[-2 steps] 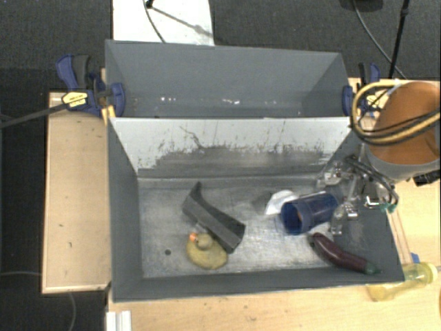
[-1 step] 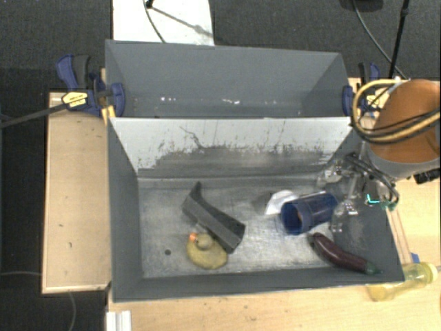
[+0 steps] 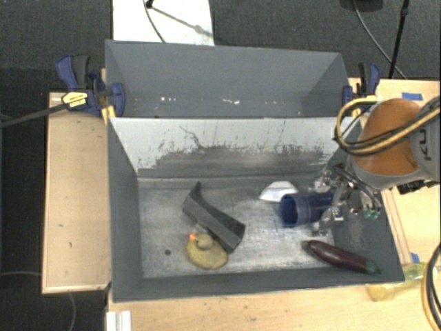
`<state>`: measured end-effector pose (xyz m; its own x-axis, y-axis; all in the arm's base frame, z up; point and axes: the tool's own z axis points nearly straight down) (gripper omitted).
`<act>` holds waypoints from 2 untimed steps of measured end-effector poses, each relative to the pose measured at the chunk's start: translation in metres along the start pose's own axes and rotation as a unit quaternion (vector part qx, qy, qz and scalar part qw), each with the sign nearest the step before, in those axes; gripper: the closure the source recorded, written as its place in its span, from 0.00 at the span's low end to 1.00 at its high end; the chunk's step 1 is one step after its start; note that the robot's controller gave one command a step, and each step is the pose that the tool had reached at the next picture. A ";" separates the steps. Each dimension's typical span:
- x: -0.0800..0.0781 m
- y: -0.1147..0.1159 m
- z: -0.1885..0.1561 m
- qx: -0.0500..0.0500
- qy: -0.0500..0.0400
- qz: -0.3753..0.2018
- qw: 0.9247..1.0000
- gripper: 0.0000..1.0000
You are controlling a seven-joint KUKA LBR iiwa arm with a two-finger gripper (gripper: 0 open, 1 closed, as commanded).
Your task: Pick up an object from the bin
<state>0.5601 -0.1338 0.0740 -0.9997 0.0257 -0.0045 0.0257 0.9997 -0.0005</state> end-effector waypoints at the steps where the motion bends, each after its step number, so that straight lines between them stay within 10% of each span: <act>1: 0.000 0.000 0.000 0.000 0.000 -0.001 1.000 1.00; 2: 0.004 0.004 -0.043 -0.001 0.005 -0.006 1.000 1.00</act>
Offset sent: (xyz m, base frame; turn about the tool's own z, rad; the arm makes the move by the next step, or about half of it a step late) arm -0.0023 0.0048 0.0680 -0.0171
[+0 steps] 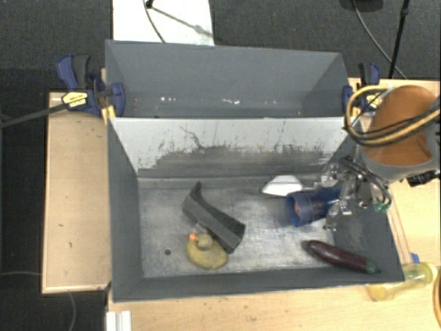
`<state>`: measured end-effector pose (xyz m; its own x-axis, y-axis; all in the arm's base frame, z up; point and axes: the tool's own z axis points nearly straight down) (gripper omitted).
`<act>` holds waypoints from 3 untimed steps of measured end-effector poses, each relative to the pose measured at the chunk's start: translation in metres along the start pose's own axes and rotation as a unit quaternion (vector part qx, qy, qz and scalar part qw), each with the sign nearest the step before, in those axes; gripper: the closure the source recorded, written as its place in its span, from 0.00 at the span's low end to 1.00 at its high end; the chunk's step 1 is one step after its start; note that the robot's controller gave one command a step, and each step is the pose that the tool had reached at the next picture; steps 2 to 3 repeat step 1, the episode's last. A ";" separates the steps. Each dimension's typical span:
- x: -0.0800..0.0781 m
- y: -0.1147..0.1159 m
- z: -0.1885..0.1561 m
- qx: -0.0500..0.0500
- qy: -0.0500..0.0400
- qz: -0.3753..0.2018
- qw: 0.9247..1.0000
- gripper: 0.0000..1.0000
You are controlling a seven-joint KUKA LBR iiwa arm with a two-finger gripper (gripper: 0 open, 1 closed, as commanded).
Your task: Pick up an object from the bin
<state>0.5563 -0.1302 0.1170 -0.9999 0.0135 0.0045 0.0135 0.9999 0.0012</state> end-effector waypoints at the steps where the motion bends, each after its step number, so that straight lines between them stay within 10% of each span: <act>1: 0.010 0.004 -0.177 0.002 -0.005 -0.144 0.990 1.00; 3: 0.010 0.004 -0.177 0.002 -0.005 -0.144 0.990 1.00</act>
Offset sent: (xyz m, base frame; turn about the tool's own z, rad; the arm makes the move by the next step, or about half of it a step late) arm 0.0000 0.0000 0.0000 0.0000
